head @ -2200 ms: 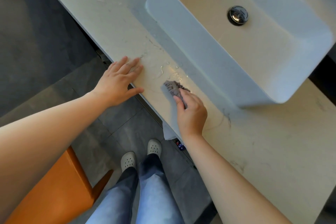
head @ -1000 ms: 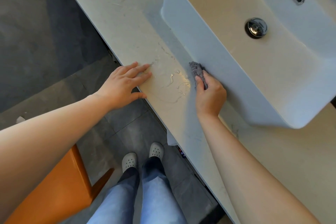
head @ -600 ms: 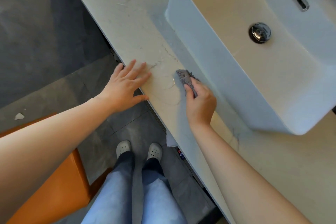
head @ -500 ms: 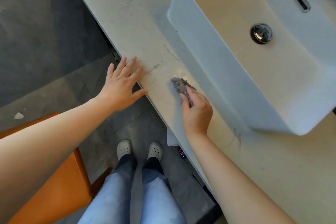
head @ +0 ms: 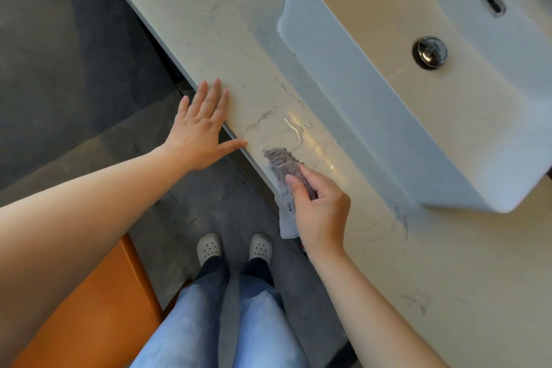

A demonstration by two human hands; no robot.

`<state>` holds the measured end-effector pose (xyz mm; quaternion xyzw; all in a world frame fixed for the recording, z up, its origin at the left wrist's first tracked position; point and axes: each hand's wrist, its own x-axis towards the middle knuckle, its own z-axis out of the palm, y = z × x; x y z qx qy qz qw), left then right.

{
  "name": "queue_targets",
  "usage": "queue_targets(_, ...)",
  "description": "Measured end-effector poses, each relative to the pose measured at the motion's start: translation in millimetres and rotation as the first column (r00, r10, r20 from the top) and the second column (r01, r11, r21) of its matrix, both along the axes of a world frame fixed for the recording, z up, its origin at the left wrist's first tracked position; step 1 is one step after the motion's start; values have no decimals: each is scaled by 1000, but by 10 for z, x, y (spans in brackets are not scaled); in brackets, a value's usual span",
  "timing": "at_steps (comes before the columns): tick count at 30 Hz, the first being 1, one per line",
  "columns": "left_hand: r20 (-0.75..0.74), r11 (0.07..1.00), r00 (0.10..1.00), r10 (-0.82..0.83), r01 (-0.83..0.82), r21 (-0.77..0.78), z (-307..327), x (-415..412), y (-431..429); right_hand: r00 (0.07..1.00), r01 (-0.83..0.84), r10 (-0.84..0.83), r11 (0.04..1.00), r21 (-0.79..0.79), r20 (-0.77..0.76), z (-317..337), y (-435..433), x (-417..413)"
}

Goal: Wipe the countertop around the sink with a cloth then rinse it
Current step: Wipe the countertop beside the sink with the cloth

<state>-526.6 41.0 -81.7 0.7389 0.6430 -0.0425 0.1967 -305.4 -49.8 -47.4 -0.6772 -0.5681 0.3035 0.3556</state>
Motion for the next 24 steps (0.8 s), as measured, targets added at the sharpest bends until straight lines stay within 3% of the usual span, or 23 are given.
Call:
queue_targets(5, 6, 1000, 1000, -9, 9, 2, -28, -8, -12, 970, 148, -169, 980, 131, 174, 3, 678, 302)
queue_targets(10, 8, 1000, 1000, -13, 13, 13, -65, -17, -8, 923, 95, -126, 990, 103, 363, -187, 1088, 474)
queue_targets(15, 18, 1000, 1000, -18, 18, 19, -98, -21, -13, 937, 140, -185, 976, 167, 297, -312, 1159, 303)
queue_targets(24, 13, 999, 1000, -25, 25, 26, -125, -31, -11, 937, 15, -55, 993, 118, 345, -370, 1068, 225)
